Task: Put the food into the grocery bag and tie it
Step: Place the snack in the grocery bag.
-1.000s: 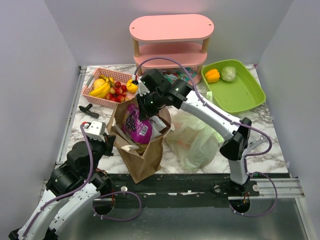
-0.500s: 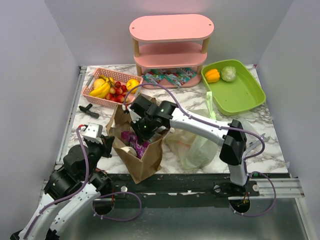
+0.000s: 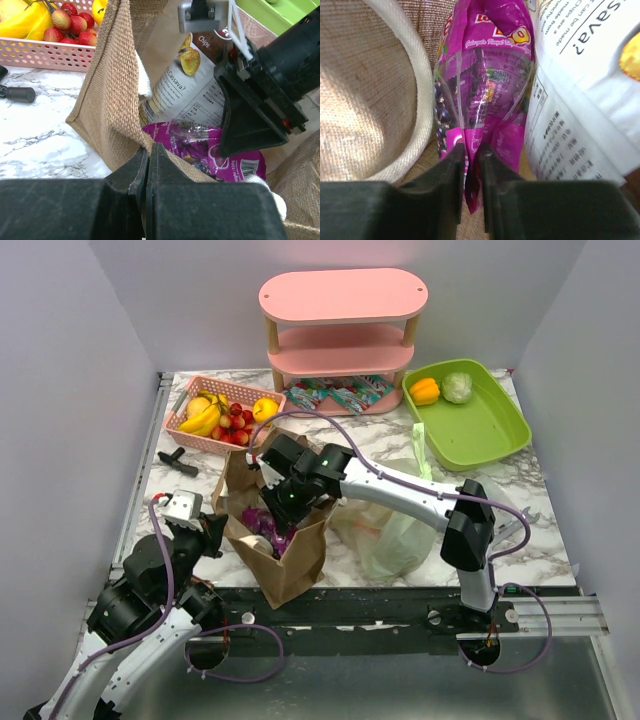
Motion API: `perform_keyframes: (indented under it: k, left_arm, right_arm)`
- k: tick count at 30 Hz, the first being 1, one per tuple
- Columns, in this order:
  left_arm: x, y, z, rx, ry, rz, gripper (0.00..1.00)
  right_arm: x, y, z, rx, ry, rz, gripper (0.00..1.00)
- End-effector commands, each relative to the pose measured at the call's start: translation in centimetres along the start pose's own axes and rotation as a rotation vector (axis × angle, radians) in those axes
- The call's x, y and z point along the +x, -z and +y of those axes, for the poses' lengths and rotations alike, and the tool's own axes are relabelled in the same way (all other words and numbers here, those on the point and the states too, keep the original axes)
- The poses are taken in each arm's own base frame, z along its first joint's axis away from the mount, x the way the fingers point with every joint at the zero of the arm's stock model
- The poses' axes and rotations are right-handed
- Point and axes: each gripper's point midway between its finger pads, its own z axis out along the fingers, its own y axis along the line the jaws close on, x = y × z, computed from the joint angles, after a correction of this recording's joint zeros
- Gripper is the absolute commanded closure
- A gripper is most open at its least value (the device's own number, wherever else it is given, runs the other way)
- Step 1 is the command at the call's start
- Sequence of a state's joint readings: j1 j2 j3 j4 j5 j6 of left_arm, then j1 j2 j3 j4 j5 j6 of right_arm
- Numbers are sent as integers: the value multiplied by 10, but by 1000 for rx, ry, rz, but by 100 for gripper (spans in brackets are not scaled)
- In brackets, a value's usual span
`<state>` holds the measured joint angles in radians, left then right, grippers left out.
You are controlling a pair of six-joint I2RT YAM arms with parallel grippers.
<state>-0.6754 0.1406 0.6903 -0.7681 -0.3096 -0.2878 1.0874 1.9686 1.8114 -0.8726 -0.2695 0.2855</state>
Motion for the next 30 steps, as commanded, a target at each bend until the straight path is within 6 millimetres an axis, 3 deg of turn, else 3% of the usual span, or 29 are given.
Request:
perform_keyframes:
  k: [1, 5, 12, 19, 23, 30]
  left_arm:
    - [-7, 0, -4, 27, -6, -32, 100]
    - [-5, -1, -8, 45, -1, -27, 100]
    - [-18, 10, -14, 104, 25, -125, 100]
    - [-19, 13, -11, 97, 33, -150, 100]
    - [-17, 10, -12, 94, 25, -129, 100]
    - [-17, 10, -11, 89, 25, -130, 100]
  right_arm:
    - [-17, 17, 7, 35, 1, -28, 62]
    - [-42, 36, 19, 18, 26, -99, 47]
    - [-83, 67, 41, -37, 42, -278, 34]
    - [-95, 53, 50, -113, 57, -347, 32]
    - [-106, 47, 65, -208, 69, -391, 32]
    - [-124, 46, 81, -311, 54, -499, 34]
